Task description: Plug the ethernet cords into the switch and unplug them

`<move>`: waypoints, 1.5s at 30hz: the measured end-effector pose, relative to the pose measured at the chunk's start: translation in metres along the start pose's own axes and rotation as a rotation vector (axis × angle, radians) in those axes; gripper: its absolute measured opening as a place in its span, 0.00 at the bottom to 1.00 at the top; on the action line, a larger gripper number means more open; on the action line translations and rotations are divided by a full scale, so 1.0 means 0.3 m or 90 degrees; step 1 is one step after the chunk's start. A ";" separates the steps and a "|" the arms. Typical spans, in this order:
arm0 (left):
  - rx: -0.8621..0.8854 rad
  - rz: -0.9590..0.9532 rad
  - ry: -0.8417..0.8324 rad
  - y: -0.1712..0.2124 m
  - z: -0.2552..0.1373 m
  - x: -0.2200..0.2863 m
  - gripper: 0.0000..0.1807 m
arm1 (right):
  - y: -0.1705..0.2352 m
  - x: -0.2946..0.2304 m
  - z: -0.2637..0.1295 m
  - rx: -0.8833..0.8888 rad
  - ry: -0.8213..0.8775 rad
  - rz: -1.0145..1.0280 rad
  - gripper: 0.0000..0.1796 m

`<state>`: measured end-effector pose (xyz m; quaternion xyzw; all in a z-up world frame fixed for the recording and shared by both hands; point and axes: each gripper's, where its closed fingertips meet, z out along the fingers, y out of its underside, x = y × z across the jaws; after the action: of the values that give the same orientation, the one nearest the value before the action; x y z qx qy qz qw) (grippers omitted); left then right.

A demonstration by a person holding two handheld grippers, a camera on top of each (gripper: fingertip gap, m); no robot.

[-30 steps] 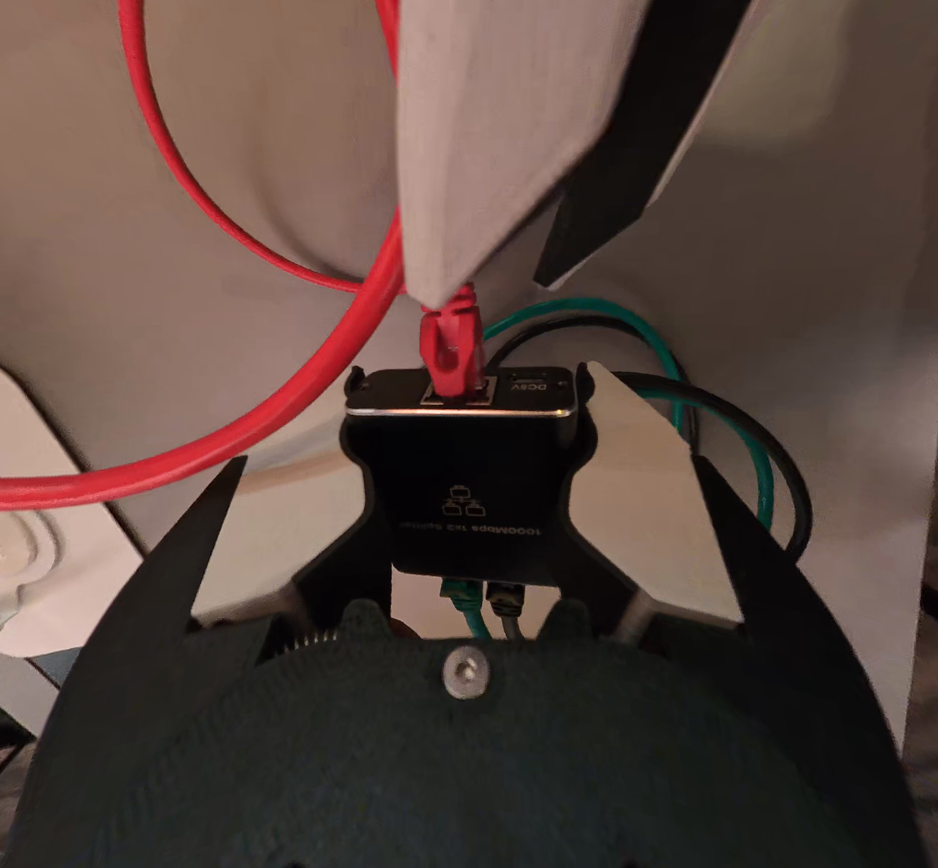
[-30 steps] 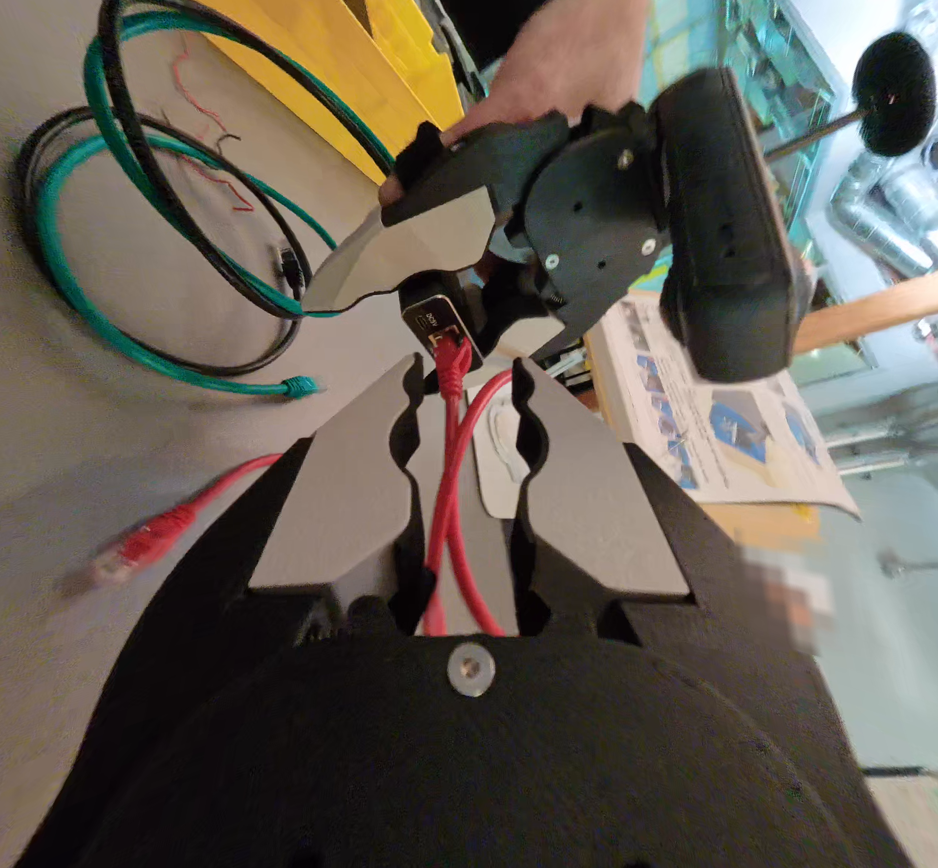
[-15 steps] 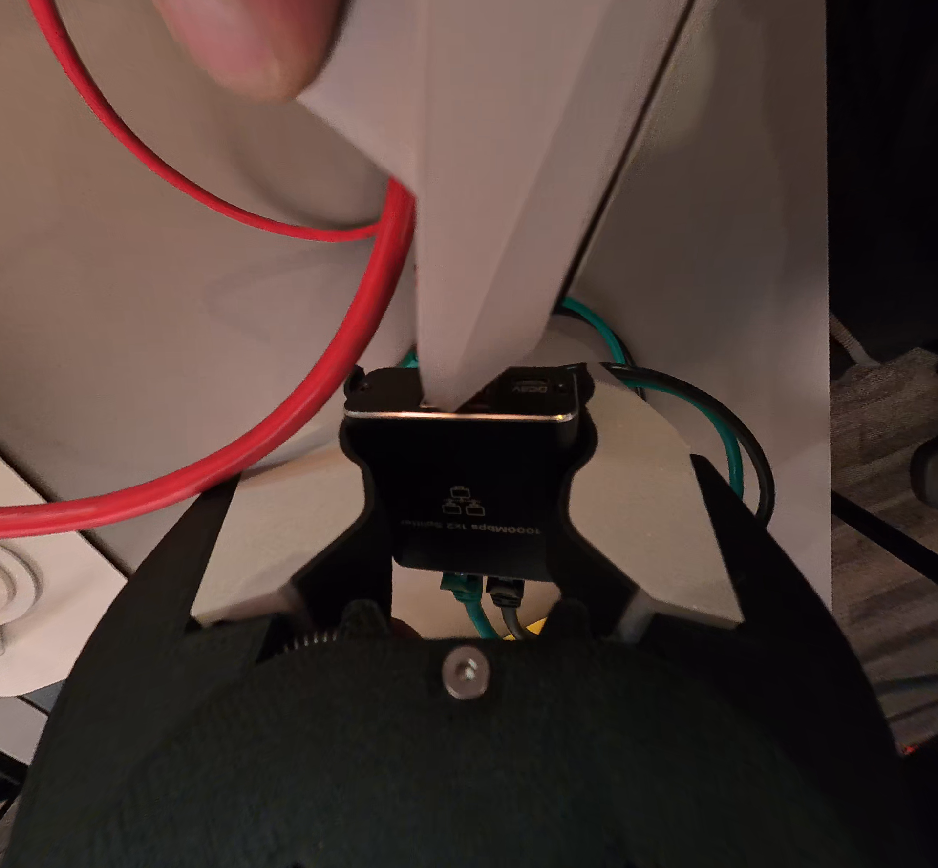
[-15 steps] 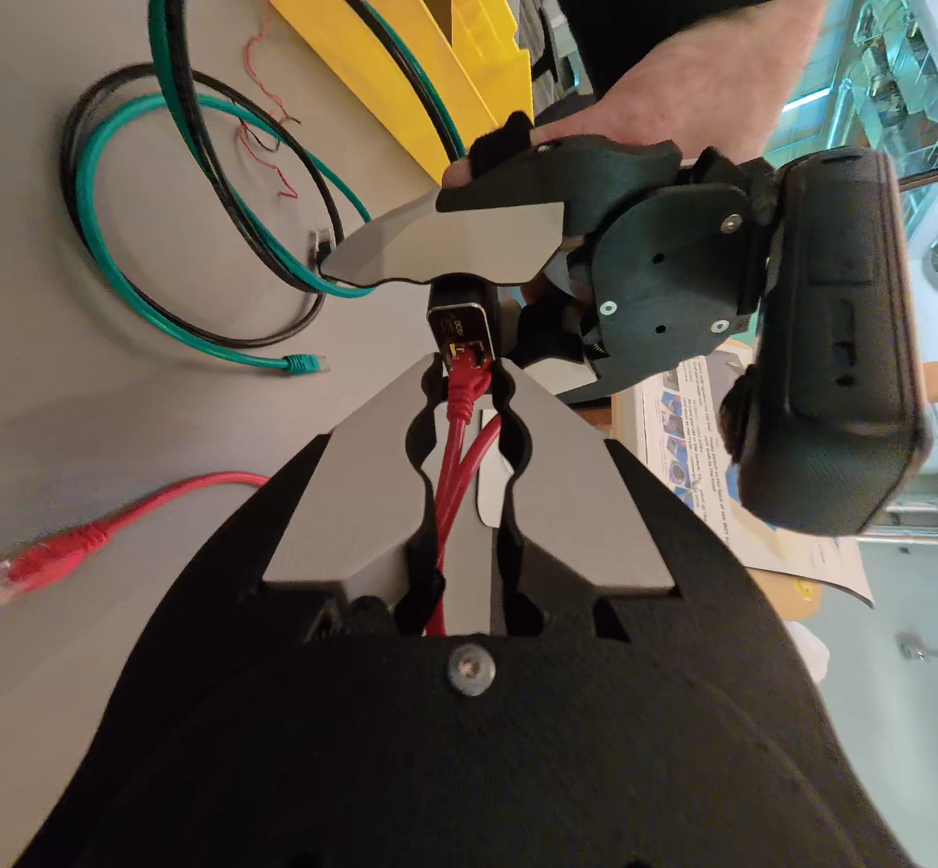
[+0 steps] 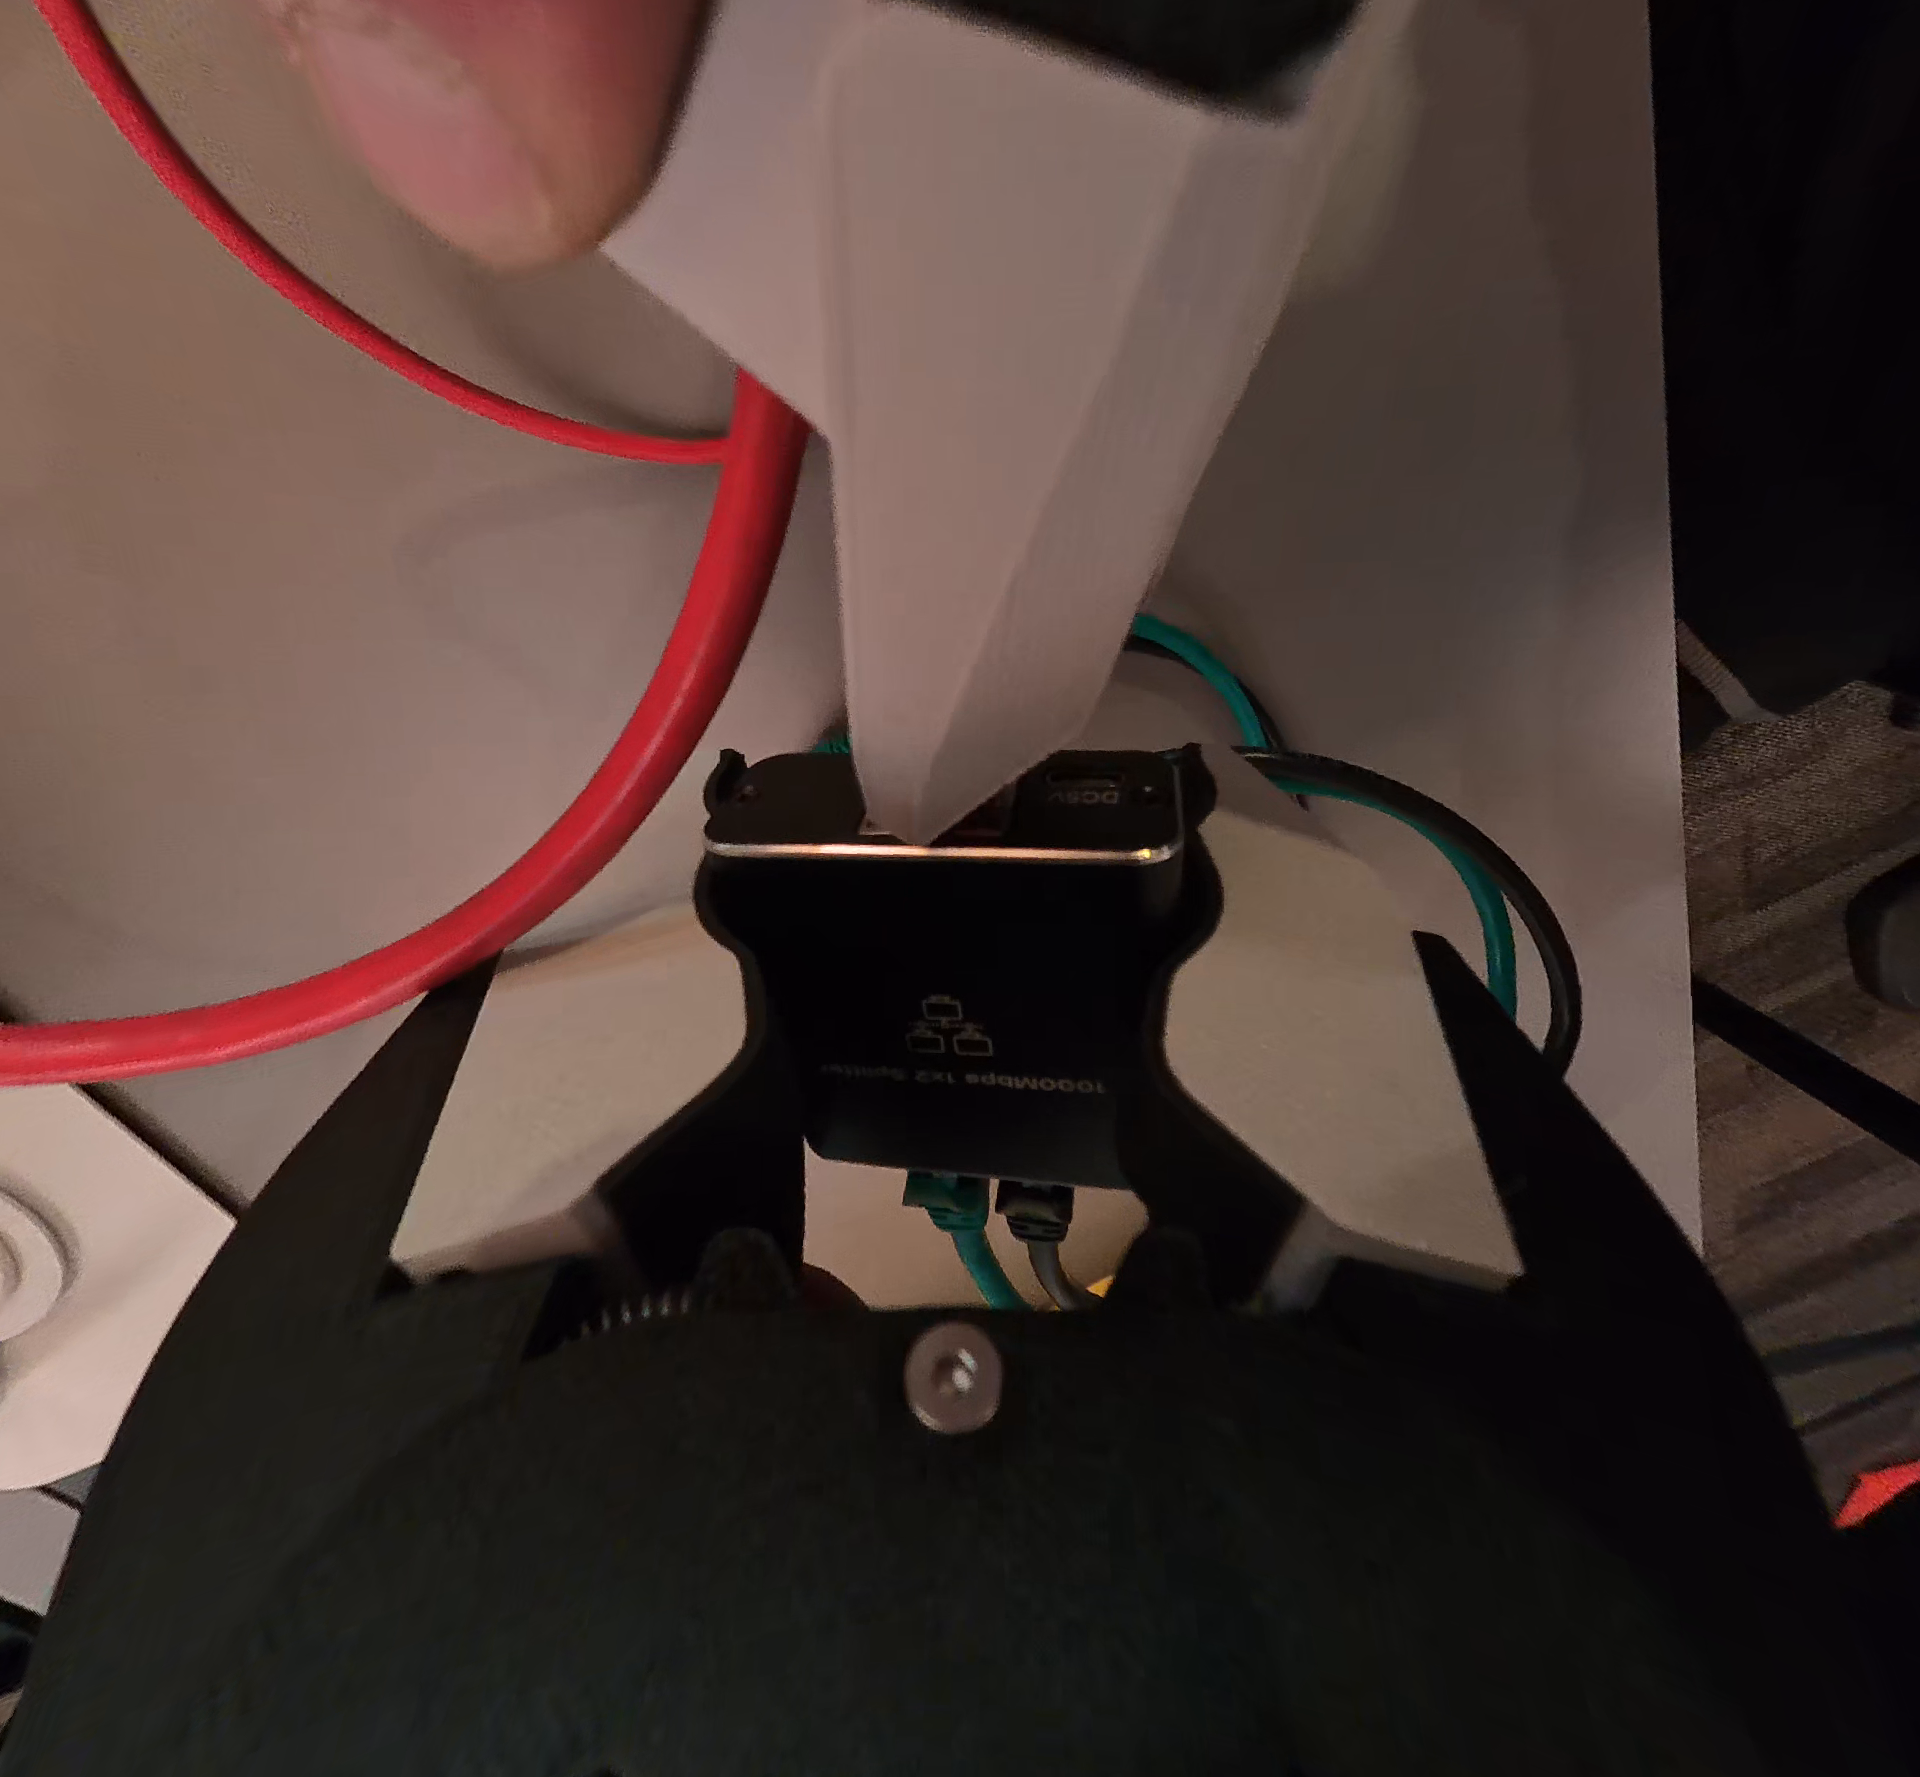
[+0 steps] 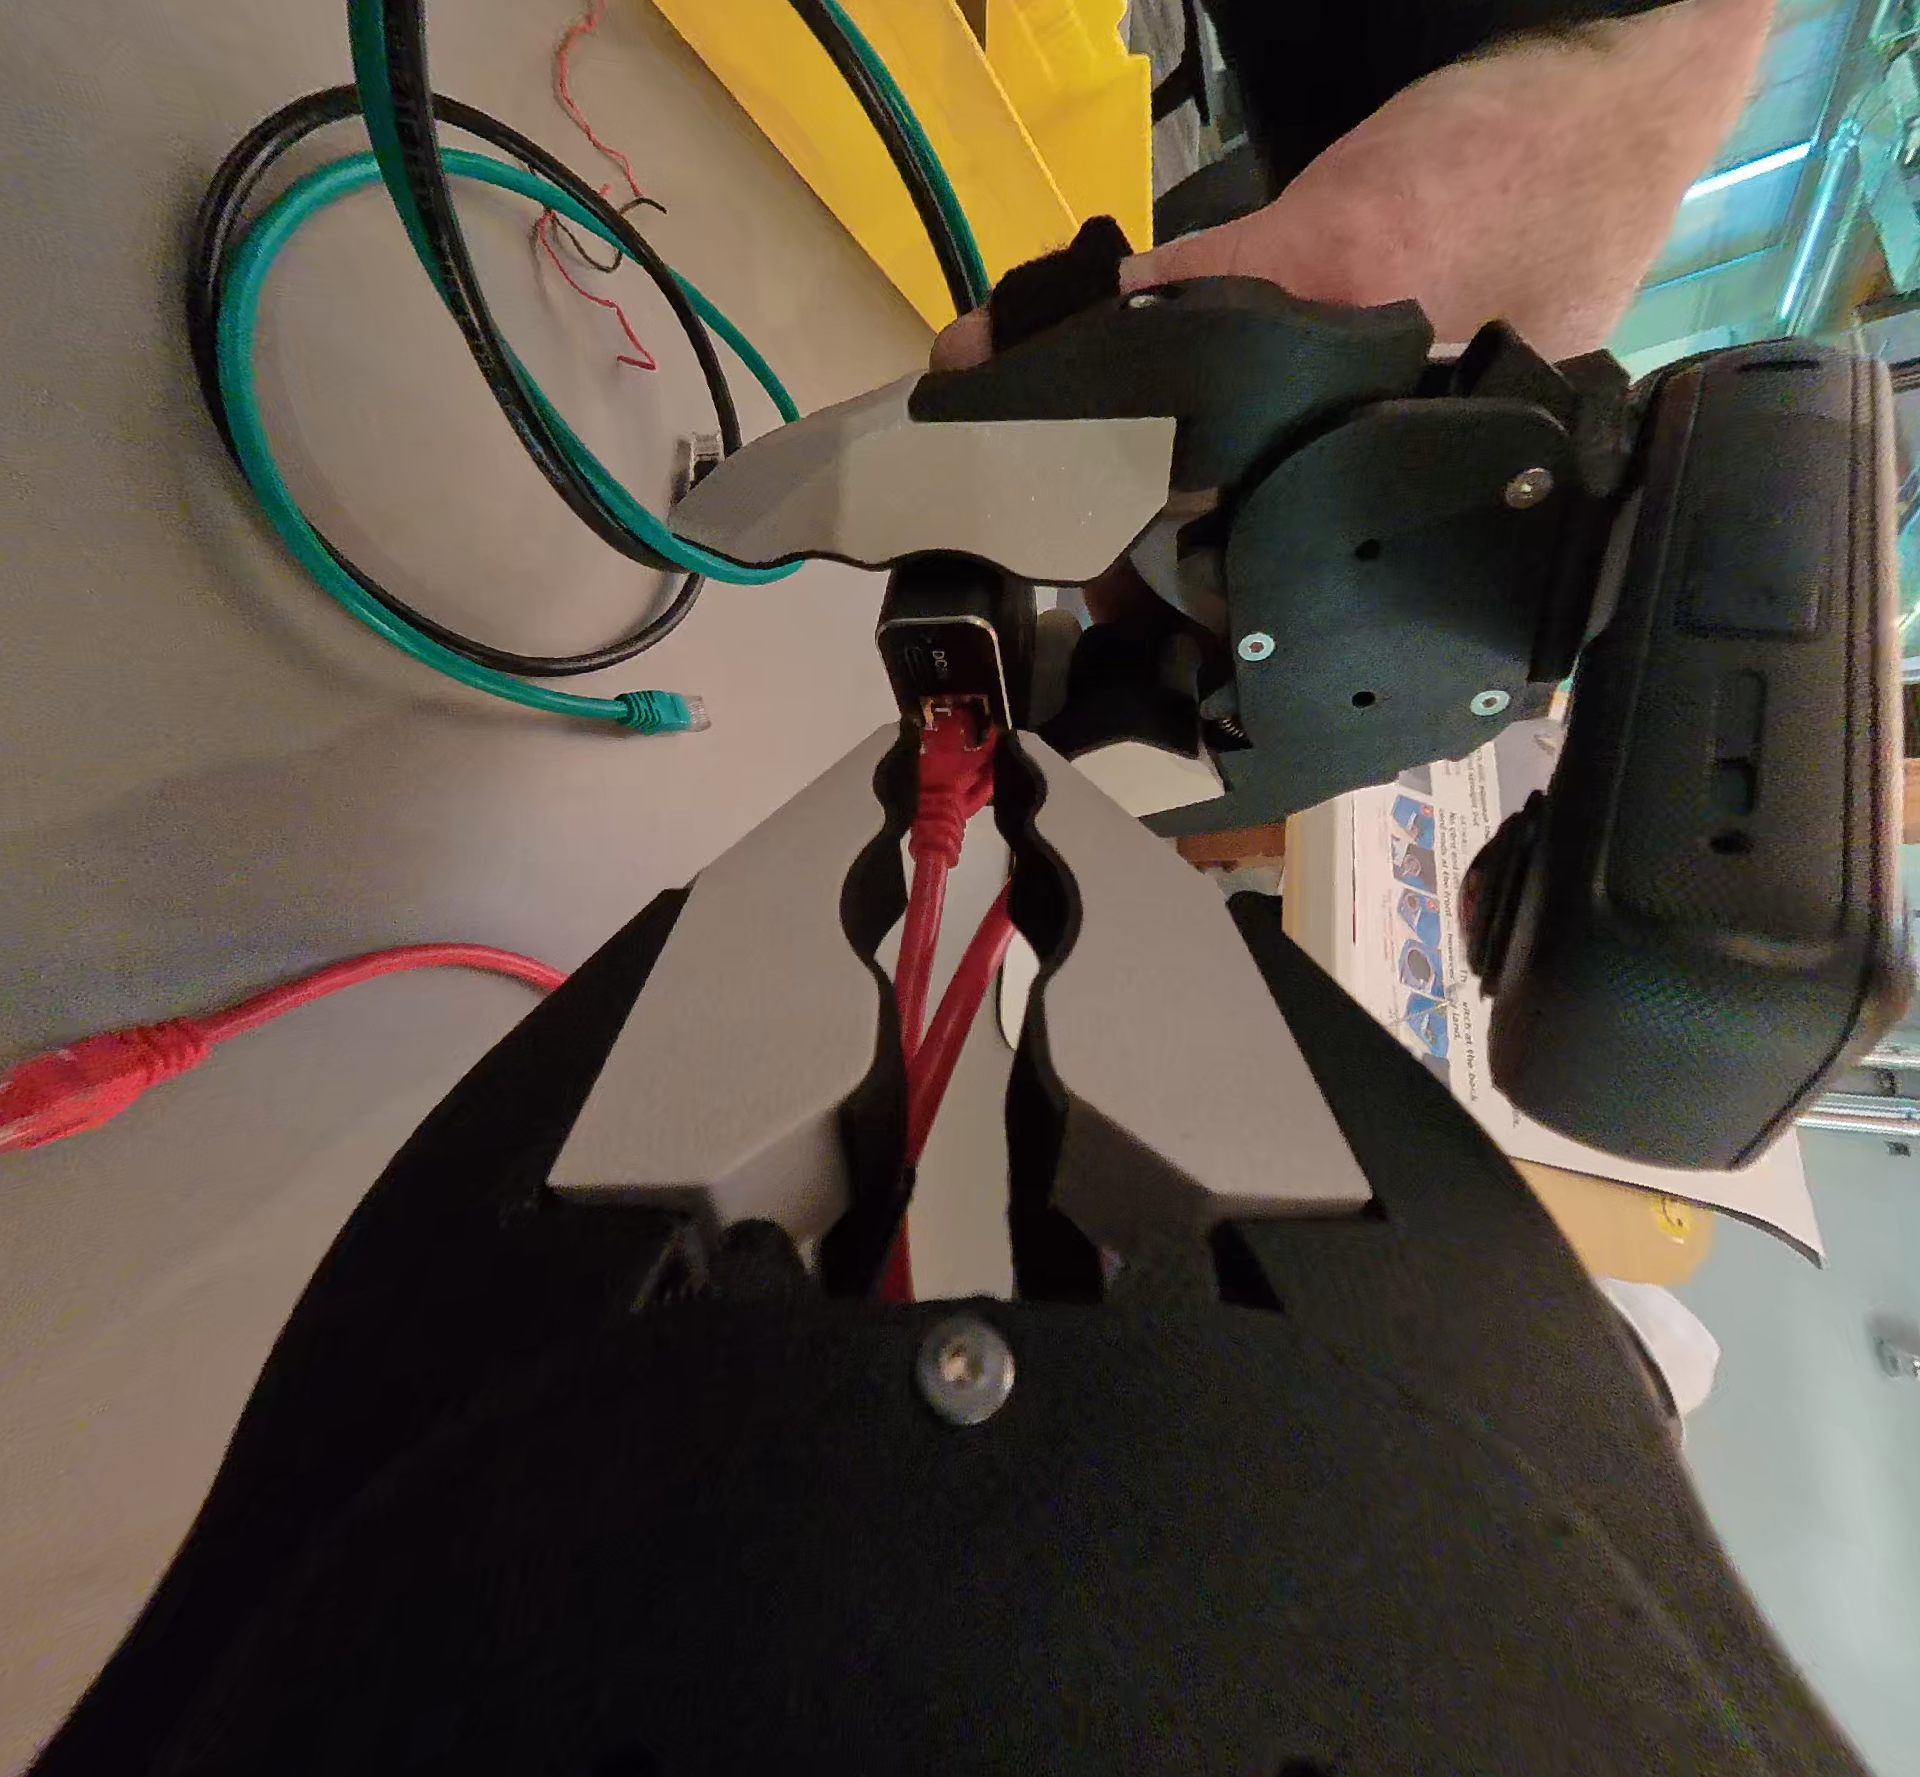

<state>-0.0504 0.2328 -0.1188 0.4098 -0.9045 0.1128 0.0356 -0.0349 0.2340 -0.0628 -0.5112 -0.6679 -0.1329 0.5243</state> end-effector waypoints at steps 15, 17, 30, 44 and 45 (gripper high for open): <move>0.094 -0.023 0.024 -0.039 0.008 -0.006 0.43 | 0.021 -0.009 -0.010 -0.092 -0.024 -0.042 0.05; 0.070 -0.055 -0.014 0.018 0.001 -0.054 0.43 | 0.034 -0.002 -0.038 -0.099 -0.033 -0.035 0.05; 0.139 -0.239 -0.239 0.104 0.007 -0.340 0.42 | 0.021 -0.032 -0.091 -0.041 -0.077 0.036 0.06; 0.194 -0.594 -0.276 0.239 0.169 -0.574 0.43 | 0.014 -0.215 0.011 -0.013 -0.183 0.044 0.06; 0.193 -0.596 -0.274 0.242 0.183 -0.571 0.43 | 0.013 -0.223 0.015 -0.012 -0.189 0.045 0.06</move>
<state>0.0102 0.3920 -0.2117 0.7838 -0.5853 0.1272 -0.1638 -0.0391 0.2025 -0.1220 -0.5533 -0.7184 -0.0437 0.4194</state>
